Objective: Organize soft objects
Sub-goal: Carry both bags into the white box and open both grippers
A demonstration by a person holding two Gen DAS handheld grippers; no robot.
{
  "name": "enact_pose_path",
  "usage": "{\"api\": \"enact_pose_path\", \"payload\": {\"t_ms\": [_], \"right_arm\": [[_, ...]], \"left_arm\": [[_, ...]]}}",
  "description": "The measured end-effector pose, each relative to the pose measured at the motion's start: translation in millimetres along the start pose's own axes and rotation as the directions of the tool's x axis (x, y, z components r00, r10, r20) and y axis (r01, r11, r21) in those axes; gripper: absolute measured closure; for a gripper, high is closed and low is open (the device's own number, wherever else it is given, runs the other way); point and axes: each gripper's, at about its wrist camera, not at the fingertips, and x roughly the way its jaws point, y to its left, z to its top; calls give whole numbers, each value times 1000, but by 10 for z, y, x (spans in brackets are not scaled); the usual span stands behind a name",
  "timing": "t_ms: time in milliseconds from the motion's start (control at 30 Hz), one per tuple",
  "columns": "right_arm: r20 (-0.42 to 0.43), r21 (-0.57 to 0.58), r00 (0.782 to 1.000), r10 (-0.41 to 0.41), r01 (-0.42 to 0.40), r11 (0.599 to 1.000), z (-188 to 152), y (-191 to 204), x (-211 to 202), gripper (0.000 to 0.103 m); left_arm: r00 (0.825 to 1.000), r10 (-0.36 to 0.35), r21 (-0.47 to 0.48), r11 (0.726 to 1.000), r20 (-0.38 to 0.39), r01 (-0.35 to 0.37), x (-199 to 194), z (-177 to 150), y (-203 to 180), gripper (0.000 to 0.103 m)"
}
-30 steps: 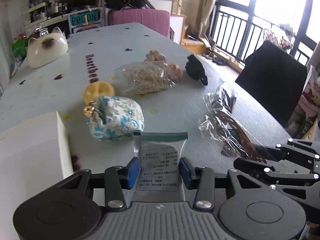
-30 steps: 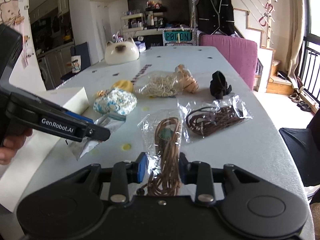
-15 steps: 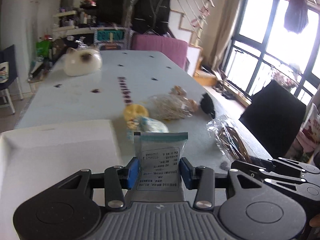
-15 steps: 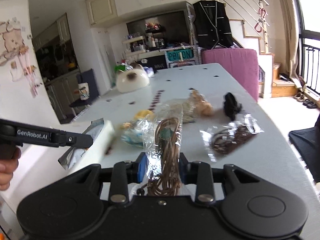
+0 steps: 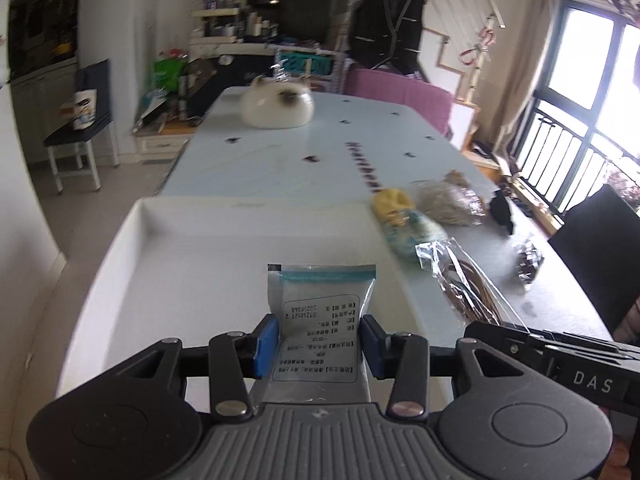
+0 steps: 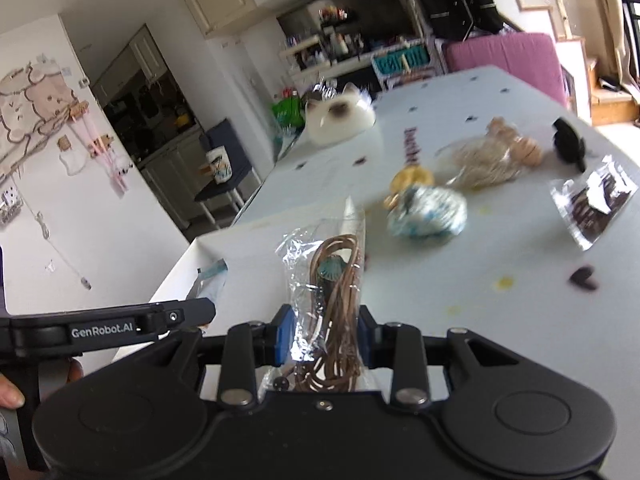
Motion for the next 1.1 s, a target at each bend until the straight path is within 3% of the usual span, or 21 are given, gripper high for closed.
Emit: {"api": "enact_pose_path", "payload": {"t_ms": [400,700,867,1100], "right_arm": [[-113,17,992,-60,63,998,-169,591,192,69],[-118,19,978,-174,177,984,-269,741,279,69],[-156,41,963,-220,229,973,-318,711,320,63],[-159,27,965,-210,217,976,-325,720,283,54]], "left_arm": [[996,60,-50,997,-63,-63,-45,-201,467,57],[991,42,-75,996,-125,-52,85,-293,564,57],[988,19,-94,995,-156,-34,157,-333,567,57],[978,-10,-134,991,-209,-19,239,-385,567,55]]}}
